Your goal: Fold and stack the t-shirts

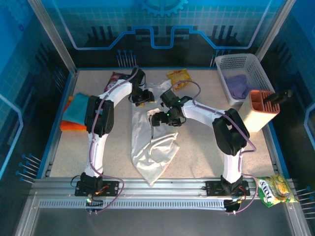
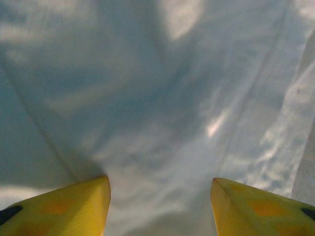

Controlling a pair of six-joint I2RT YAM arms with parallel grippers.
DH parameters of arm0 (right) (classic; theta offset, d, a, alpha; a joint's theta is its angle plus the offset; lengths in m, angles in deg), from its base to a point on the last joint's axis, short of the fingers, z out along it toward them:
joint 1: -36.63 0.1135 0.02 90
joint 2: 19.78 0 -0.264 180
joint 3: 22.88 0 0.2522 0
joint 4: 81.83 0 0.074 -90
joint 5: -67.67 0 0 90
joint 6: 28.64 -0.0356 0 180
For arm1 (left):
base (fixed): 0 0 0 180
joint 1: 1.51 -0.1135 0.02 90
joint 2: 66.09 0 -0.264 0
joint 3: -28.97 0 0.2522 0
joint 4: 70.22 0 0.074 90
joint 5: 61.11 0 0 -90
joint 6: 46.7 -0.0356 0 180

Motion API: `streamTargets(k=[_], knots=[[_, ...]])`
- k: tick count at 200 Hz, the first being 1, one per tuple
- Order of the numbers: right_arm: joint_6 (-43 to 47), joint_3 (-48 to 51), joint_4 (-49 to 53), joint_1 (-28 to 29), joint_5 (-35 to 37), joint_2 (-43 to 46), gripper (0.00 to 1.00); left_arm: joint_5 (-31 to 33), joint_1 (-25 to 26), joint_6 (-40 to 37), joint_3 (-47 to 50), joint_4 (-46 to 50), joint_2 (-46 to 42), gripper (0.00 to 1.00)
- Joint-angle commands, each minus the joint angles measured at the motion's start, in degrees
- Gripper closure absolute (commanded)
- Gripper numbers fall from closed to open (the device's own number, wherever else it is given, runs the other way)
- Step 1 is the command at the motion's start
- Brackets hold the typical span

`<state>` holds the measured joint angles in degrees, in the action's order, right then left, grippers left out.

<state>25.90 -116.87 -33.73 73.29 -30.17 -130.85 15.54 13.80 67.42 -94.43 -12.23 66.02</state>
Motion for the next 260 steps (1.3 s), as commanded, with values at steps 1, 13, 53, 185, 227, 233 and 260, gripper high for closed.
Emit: streamTargets(k=[1, 13, 53, 185, 227, 233, 260], knots=[[0.7, -0.1, -2.3, -0.5, -3.0, -3.3, 0.07, -1.2, -1.1, 1.7, -4.6, 0.8, 3.7, 0.43], [0.4, -1.0, -2.5, -0.8, -2.6, -5.0, 0.08, -1.9, -1.8, 1.7, -7.6, 2.5, 6.3, 0.43], [-1.5, -5.9, -1.6, -2.7, -2.1, -10.6, 0.08, -3.0, -2.9, 0.6, -21.5, 8.9, 15.5, 0.44], [6.0, -4.3, -1.5, -3.4, 0.9, 6.5, 0.0, -11.0, -3.3, -2.7, -18.4, 7.4, -2.3, 0.4], [5.8, 8.2, 0.5, -3.5, -1.9, 18.5, 0.0, -9.8, -1.7, 0.6, 15.3, -3.7, -25.5, 0.39], [5.5, 9.9, 1.1, -3.4, -2.1, 19.7, 0.0, -9.4, -1.4, 1.4, 20.6, -5.9, -29.0, 0.39], [3.8, 18.8, 1.5, -2.5, -1.8, 25.3, 0.09, -8.0, 0.6, 5.0, 40.7, -10.4, -43.8, 0.39]])
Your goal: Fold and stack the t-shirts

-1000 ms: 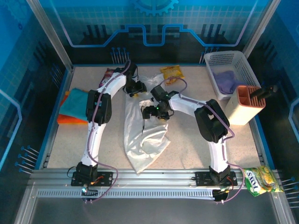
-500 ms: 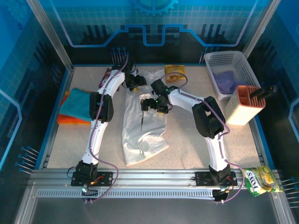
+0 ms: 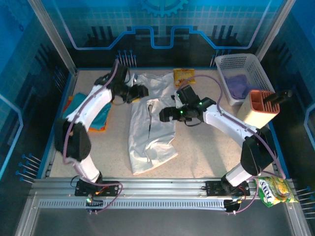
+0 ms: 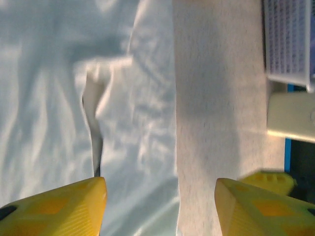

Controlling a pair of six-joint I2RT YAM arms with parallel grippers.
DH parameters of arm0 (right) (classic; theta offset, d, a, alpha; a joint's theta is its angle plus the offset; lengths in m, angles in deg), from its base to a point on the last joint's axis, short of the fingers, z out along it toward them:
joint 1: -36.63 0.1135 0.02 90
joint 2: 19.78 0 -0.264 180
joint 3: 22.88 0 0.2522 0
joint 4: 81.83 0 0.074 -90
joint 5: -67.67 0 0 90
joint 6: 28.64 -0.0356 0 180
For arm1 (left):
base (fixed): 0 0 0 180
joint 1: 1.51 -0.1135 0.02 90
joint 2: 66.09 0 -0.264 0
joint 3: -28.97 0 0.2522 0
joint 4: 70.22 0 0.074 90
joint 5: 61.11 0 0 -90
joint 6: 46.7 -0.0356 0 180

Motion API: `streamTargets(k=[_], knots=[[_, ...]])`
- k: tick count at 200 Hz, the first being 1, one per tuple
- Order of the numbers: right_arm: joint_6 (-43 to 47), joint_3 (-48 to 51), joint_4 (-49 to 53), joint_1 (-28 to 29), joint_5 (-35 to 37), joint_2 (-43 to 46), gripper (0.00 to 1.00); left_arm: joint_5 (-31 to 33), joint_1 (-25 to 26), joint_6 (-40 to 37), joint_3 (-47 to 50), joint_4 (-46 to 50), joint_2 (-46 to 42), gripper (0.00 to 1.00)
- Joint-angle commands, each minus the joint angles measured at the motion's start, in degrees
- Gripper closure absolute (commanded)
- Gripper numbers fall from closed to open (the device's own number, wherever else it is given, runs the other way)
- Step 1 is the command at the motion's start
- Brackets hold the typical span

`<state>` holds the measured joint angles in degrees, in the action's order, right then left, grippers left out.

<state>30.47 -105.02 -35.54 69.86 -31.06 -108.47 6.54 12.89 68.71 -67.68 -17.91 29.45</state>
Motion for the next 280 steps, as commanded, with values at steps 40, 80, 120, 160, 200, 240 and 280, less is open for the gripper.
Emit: streamTargets(k=[40, 80, 120, 160, 200, 240, 280], knots=[[-3.5, 20.4, 0.3, 4.0, -0.6, 10.8, 0.26, 2.7, 6.7, 10.7, 37.9, -4.4, -26.7, 0.39], [-5.9, 27.0, -6.7, 7.6, -2.4, 10.0, 0.33, 3.7, 11.1, 18.5, 52.0, 3.0, -44.8, 0.39], [-7.8, 25.9, -10.8, 9.8, -2.1, 3.6, 0.41, 7.0, 20.0, 31.1, 56.0, 2.3, -50.7, 0.37], [-7.8, 24.2, -11.9, 10.6, -2.2, 0.4, 0.44, 9.4, 23.4, 36.7, 60.7, -3.0, -48.8, 0.4], [-8.6, 24.6, -14.3, 11.0, -4.4, -0.5, 0.54, 9.6, 24.0, 35.7, 60.7, -6.8, -42.3, 0.41], [-8.6, 22.5, -12.6, 12.7, -3.3, -1.1, 0.64, 8.7, 24.9, 36.1, 61.2, -12.8, -36.2, 0.44], [-10.6, 22.9, -12.0, 13.7, -2.8, -1.7, 0.8, 8.6, 26.1, 36.6, 60.8, -14.2, -33.7, 0.57]])
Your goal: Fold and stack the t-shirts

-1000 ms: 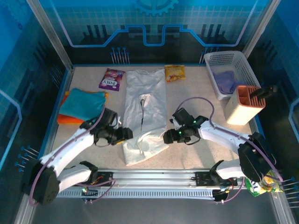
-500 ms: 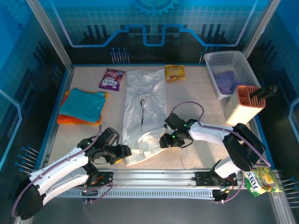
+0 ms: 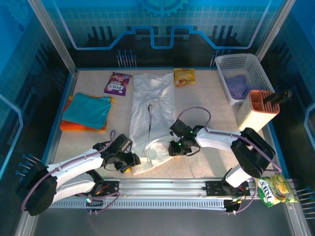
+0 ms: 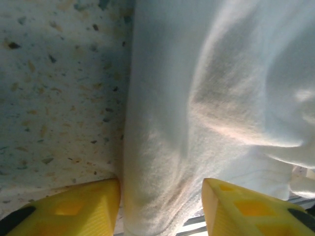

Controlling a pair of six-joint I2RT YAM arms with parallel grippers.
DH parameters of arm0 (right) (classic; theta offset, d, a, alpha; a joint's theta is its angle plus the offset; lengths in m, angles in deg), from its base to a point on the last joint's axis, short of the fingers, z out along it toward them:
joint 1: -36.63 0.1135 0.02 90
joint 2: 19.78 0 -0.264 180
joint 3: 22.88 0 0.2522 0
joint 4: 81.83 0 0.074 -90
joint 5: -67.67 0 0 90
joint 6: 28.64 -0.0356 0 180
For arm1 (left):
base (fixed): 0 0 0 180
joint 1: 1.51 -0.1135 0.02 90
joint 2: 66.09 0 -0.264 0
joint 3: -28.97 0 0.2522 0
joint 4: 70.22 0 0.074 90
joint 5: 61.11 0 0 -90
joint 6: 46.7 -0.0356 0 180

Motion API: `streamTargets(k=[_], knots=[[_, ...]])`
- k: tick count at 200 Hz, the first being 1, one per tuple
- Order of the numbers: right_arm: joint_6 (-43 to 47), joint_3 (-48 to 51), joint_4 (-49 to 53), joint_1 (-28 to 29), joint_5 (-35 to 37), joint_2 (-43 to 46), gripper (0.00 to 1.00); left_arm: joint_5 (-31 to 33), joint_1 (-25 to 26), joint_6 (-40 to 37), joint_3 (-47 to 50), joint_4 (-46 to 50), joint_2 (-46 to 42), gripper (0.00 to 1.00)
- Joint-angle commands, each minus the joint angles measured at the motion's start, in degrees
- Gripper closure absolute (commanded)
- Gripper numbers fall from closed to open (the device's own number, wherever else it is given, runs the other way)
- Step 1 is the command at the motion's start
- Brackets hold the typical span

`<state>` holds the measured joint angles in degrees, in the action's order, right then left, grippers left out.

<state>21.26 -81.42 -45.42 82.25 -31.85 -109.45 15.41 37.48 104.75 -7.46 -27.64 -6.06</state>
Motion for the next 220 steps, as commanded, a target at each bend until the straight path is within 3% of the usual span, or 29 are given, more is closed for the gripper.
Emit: streamTargets(k=[1, 19, 52, 90, 143, 175, 220], knots=[[-1.5, -0.7, -2.2, 1.3, -2.0, -0.7, 0.8, -0.3, 1.5, 0.5, 0.5, -4.5, 1.9, 0.58], [-3.4, 0.2, -1.8, 1.7, -1.9, 0.2, 0.84, -0.2, 2.0, 0.7, 0.7, -3.8, 1.8, 0.63], [-11.3, 2.1, 3.5, 2.7, 0.0, 4.2, 1.0, 0.5, 3.5, 1.6, 0.6, -1.6, -0.5, 0.73], [-21.2, 7.6, 6.7, 5.5, 1.6, 11.6, 1.0, 1.3, 5.8, 4.6, 1.2, 1.0, -5.4, 0.85], [-35.9, 18.4, 6.6, 10.5, 5.3, 27.1, 1.0, 3.6, 13.3, 10.1, 2.9, 2.2, -10.4, 0.94], [-37.0, 20.1, 9.9, 10.9, 7.5, 32.2, 1.0, 4.7, 16.7, 12.2, 3.3, 1.4, -10.6, 0.94], [-35.3, 17.7, 9.9, 11.0, 7.9, 31.1, 1.0, 6.1, 17.8, 12.5, 1.0, 0.2, -10.1, 0.92]])
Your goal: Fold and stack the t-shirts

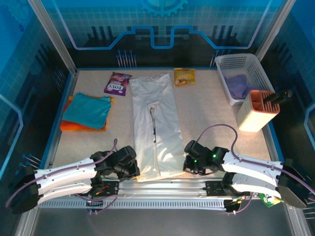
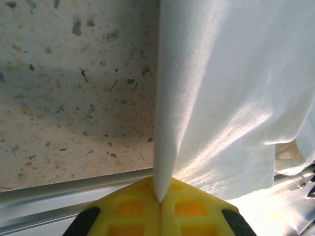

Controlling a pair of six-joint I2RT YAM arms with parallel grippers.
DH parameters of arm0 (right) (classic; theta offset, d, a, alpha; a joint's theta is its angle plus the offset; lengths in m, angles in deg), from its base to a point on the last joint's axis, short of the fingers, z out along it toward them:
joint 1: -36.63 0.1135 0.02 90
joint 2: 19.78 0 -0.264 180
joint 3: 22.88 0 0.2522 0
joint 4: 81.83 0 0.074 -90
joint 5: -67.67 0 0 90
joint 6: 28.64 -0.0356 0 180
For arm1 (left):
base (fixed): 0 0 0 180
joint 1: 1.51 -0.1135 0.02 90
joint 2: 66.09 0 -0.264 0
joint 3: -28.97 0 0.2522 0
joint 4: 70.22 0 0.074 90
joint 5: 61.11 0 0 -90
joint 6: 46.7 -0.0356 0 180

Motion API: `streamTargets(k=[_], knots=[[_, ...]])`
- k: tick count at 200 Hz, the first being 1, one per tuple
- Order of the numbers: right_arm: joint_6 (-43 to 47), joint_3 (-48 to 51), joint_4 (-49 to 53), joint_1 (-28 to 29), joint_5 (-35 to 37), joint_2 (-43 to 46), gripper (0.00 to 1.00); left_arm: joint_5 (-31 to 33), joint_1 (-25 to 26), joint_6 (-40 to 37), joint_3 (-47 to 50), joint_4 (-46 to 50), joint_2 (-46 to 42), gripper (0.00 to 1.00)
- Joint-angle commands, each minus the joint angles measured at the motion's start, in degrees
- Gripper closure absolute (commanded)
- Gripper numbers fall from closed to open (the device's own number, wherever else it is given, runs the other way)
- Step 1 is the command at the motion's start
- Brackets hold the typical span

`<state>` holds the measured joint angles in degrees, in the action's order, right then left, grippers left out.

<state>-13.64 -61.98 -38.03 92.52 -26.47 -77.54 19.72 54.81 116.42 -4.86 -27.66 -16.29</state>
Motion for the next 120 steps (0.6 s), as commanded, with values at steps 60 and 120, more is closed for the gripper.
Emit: streamTargets(k=[60, 120], knots=[[8.7, -12.4, 8.6, -5.3, 2.8, -3.8, 1.0, 5.3, -1.4, -1.9, -10.0, 7.3, 0.6, 0.94], [18.9, -22.0, 8.8, -15.6, -0.8, -10.2, 1.0, 4.6, -14.9, -12.9, -18.0, 9.6, 2.3, 0.98]])
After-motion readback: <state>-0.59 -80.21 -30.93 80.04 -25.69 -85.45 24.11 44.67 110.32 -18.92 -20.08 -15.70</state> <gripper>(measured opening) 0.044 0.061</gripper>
